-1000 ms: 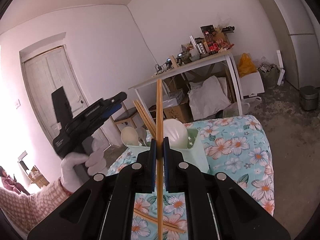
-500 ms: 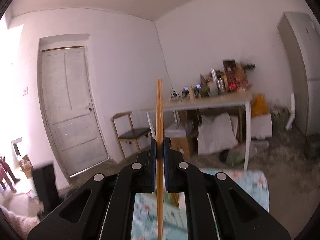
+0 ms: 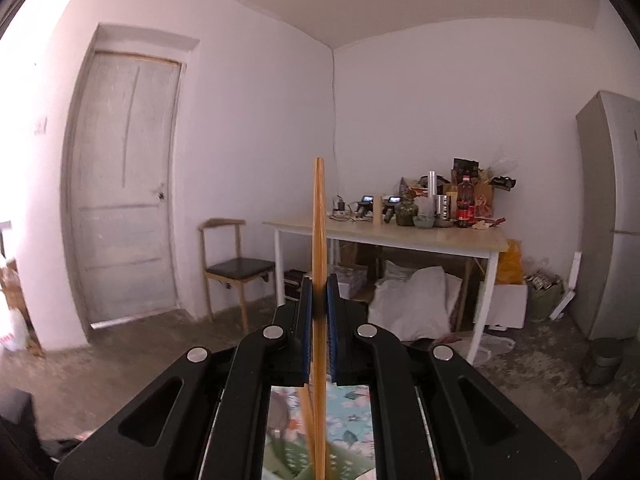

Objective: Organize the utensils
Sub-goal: 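Lower the chopstick into the holder and open the right tool, then move both open tools back toward the chopsticks on the bedspread, then grasp a chopstick lying on the bedspread with the left tool, then lift the chopstick upright with the left tool toward the holder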

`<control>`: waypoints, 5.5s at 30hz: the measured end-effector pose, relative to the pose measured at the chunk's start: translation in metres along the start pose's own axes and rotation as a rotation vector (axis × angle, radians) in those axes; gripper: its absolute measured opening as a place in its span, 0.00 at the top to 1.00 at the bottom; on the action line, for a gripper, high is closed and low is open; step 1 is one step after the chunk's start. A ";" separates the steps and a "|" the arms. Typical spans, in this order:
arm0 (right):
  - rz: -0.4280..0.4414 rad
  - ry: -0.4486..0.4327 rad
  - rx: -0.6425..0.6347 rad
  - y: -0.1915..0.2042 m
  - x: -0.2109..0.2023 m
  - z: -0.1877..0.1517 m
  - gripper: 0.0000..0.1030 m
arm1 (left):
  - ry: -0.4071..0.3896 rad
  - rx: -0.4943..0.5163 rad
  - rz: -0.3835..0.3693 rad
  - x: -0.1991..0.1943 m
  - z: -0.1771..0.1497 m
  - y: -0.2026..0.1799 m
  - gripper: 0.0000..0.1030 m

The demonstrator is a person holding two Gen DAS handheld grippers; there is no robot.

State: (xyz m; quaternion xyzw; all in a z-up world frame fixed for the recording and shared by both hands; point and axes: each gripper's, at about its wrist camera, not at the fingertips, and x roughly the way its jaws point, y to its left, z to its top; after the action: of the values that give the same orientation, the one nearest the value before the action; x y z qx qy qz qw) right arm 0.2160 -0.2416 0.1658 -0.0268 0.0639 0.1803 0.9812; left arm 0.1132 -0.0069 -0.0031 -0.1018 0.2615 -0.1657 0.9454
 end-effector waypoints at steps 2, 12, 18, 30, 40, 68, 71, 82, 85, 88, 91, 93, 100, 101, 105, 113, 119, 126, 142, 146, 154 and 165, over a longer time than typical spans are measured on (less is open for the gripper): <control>-0.028 0.036 -0.028 0.000 0.012 -0.011 0.93 | 0.008 0.003 0.029 0.002 0.000 0.002 0.19; -0.138 0.176 0.012 -0.014 0.018 -0.048 0.71 | 0.120 -0.015 0.207 0.016 0.003 0.018 0.19; -0.123 0.140 0.091 -0.022 -0.015 -0.041 0.66 | 0.167 -0.066 0.277 0.014 0.007 0.032 0.19; -0.053 0.136 0.199 -0.020 -0.091 -0.052 0.56 | 0.160 -0.064 0.338 -0.002 0.012 0.034 0.19; 0.005 0.358 0.343 -0.015 -0.108 -0.133 0.43 | 0.165 -0.045 0.337 -0.009 0.013 0.024 0.18; -0.015 0.504 0.797 -0.063 -0.135 -0.262 0.56 | 0.199 0.852 0.011 0.035 -0.080 -0.128 0.66; -0.002 0.506 0.826 -0.066 -0.132 -0.268 0.56 | 0.212 1.021 0.012 0.049 -0.096 -0.142 0.74; 0.034 0.486 0.875 -0.074 -0.133 -0.276 0.56 | 0.184 1.306 0.029 0.073 -0.119 -0.157 0.89; 0.040 0.476 0.882 -0.076 -0.135 -0.277 0.56 | 0.182 1.322 0.019 0.066 -0.123 -0.160 0.89; 0.040 0.471 0.884 -0.077 -0.136 -0.277 0.56 | 0.192 1.325 0.008 0.055 -0.124 -0.161 0.89; 0.041 0.466 0.886 -0.078 -0.138 -0.277 0.56 | 0.242 1.299 -0.036 0.036 -0.123 -0.160 0.89; 0.041 0.464 0.887 -0.078 -0.139 -0.277 0.56 | 0.306 1.252 -0.087 0.024 -0.121 -0.157 0.89; 0.037 0.468 0.883 -0.077 -0.139 -0.277 0.56 | 0.440 1.032 -0.175 0.020 -0.102 -0.143 0.85; 0.036 0.470 0.882 -0.077 -0.139 -0.277 0.56 | 0.454 0.992 -0.196 0.022 -0.098 -0.142 0.85; 0.030 0.476 0.881 -0.076 -0.137 -0.277 0.56 | 0.477 0.905 -0.247 0.036 -0.094 -0.140 0.83; 0.030 0.476 0.882 -0.076 -0.135 -0.277 0.56 | 0.514 0.824 -0.293 0.056 -0.090 -0.141 0.82; 0.032 0.473 0.884 -0.076 -0.135 -0.278 0.56 | 0.555 0.742 -0.293 0.071 -0.084 -0.141 0.82; 0.037 0.471 0.887 -0.076 -0.136 -0.279 0.56 | 0.575 0.512 -0.298 0.061 -0.072 -0.124 0.95; 0.034 0.481 0.872 -0.072 -0.131 -0.277 0.56 | 0.392 -0.003 -0.376 0.002 -0.042 -0.050 0.95; 0.032 0.481 0.868 -0.071 -0.130 -0.277 0.56 | 0.315 -0.072 -0.381 -0.010 -0.035 -0.040 0.95; 0.024 0.489 0.855 -0.069 -0.128 -0.276 0.56 | 0.197 -0.271 -0.306 -0.024 -0.029 0.014 0.95; -0.001 0.505 0.823 -0.064 -0.123 -0.275 0.56 | 0.159 -0.361 -0.225 -0.035 -0.036 0.055 0.95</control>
State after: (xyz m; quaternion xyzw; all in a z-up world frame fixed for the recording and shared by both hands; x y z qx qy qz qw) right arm 0.0929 -0.3648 -0.0880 0.3207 0.3661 0.1273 0.8643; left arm 0.0802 0.0531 -0.0332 -0.2842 0.3475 -0.2280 0.8640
